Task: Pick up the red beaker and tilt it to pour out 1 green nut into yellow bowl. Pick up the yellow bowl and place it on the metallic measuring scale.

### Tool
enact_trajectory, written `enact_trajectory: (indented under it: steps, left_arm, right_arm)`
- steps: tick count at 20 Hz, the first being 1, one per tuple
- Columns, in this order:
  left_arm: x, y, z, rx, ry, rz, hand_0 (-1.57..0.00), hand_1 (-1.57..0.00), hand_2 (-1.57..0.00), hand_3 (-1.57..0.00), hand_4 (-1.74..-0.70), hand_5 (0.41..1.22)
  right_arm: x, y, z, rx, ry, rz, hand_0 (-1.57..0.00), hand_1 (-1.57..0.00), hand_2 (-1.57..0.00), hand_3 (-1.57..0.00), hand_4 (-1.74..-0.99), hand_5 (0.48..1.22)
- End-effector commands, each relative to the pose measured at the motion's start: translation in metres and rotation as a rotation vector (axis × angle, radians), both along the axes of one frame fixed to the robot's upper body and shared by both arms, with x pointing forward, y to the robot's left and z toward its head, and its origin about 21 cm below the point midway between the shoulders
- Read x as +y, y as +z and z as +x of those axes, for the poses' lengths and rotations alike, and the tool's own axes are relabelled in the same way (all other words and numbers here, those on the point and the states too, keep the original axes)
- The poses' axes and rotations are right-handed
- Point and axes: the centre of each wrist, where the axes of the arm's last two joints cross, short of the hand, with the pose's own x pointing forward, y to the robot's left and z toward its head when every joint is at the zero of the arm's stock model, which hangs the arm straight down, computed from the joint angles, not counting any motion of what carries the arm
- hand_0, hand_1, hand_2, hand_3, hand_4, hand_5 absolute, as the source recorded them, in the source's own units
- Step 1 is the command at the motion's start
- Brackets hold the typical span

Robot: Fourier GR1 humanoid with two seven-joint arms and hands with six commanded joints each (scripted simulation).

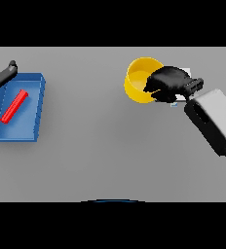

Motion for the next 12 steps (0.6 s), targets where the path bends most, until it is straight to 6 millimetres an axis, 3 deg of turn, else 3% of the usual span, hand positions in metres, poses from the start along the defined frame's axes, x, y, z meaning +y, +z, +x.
enact_trajectory:
  steps: [1,3,6,12]
  left_arm:
    - [0.001,0.006,0.002,0.005,0.009,0.013,0.0,0.0,0.0,0.0,-0.8,0.757]
    - [0.002,0.004,0.001,0.004,0.007,0.014,0.0,0.0,0.0,0.0,-0.8,0.754]
    - [0.002,0.005,-0.001,0.002,0.004,0.006,0.0,0.0,0.0,0.0,-0.8,0.753]
    - [0.002,0.002,-0.007,0.005,0.026,-0.021,0.0,0.0,0.0,0.0,-0.83,0.767]
  right_arm:
    - [-0.006,0.0,0.006,-0.002,-0.023,-0.001,-1.55,-1.56,-1.57,-1.41,-1.725,1.221]
    - [-0.02,0.003,0.012,-0.003,-0.05,-0.017,-1.56,-1.57,-1.57,-1.34,-1.724,1.221]
    - [-0.027,-0.002,0.017,0.002,-0.059,-0.022,-1.56,-1.57,-1.57,-1.27,-1.723,1.221]
    - [-0.058,-0.023,0.035,-0.004,-0.232,-0.039,-1.53,-1.42,-1.5,-1.49,-1.729,1.221]
